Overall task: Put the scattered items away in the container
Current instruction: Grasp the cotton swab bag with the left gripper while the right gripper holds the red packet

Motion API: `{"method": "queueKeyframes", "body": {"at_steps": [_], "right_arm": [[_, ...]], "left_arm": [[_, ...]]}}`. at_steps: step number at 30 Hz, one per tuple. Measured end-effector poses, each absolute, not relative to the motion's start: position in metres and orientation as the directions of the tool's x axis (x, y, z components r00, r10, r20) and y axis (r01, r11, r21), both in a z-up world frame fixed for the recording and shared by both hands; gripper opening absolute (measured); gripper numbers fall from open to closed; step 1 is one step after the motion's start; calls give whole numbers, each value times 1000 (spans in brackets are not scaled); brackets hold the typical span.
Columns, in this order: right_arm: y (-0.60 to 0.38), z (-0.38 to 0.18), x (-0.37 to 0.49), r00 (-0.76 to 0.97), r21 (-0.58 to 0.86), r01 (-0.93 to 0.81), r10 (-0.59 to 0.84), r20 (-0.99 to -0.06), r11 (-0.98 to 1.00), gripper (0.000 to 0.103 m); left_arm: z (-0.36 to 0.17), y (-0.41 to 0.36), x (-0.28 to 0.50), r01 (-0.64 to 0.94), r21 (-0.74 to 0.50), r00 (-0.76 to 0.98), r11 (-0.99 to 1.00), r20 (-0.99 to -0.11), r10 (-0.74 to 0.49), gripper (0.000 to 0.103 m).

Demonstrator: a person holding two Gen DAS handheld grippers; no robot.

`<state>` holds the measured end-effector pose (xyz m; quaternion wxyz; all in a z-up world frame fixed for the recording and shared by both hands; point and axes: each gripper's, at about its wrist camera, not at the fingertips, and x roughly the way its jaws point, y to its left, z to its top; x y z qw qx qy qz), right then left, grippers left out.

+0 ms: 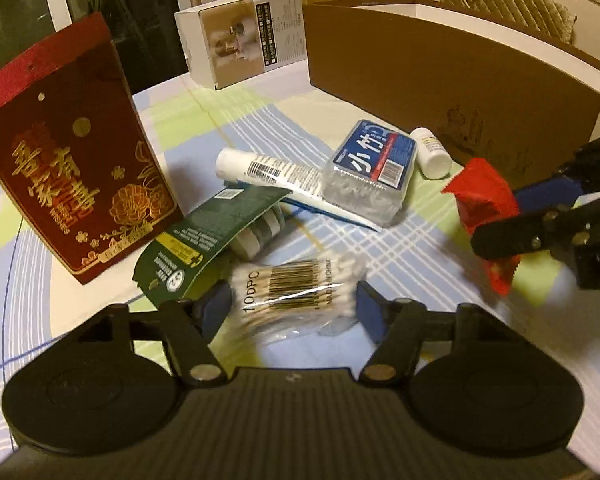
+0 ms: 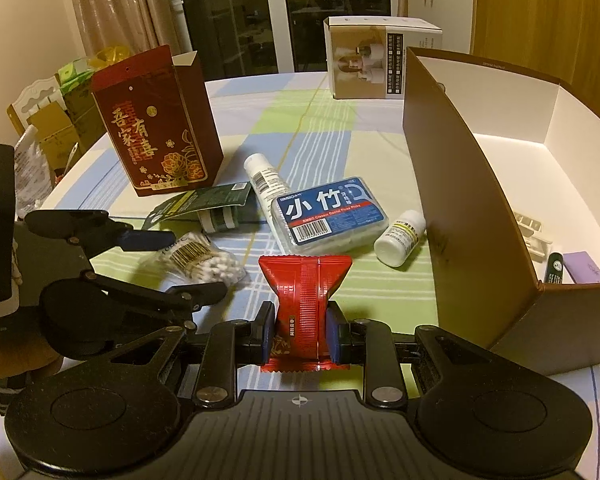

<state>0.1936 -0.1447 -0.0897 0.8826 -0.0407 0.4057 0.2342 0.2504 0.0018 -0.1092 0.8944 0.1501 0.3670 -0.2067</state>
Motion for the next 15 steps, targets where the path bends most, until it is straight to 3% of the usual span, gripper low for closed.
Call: {"method": "queueKeyframes", "body": {"at_steps": [2, 3, 5, 15], "right_arm": [[-144, -88, 192, 561, 120, -448, 383, -734, 886, 29], [-145, -87, 192, 561, 122, -449, 386, -733, 885, 29], [-145, -84, 188, 563, 122, -453, 390, -729, 883, 29], [-151, -71, 164, 551, 136, -474, 414, -724, 870, 29]], "left_arm": [[-106, 4, 247, 481, 115, 645, 869, -718, -261, 50], [-103, 5, 244, 481, 120, 646, 868, -718, -259, 35], [-98, 5, 235, 480, 143, 652, 866, -719, -242, 30], [-88, 6, 180, 571, 151, 560, 807, -790, -248, 30]]}}
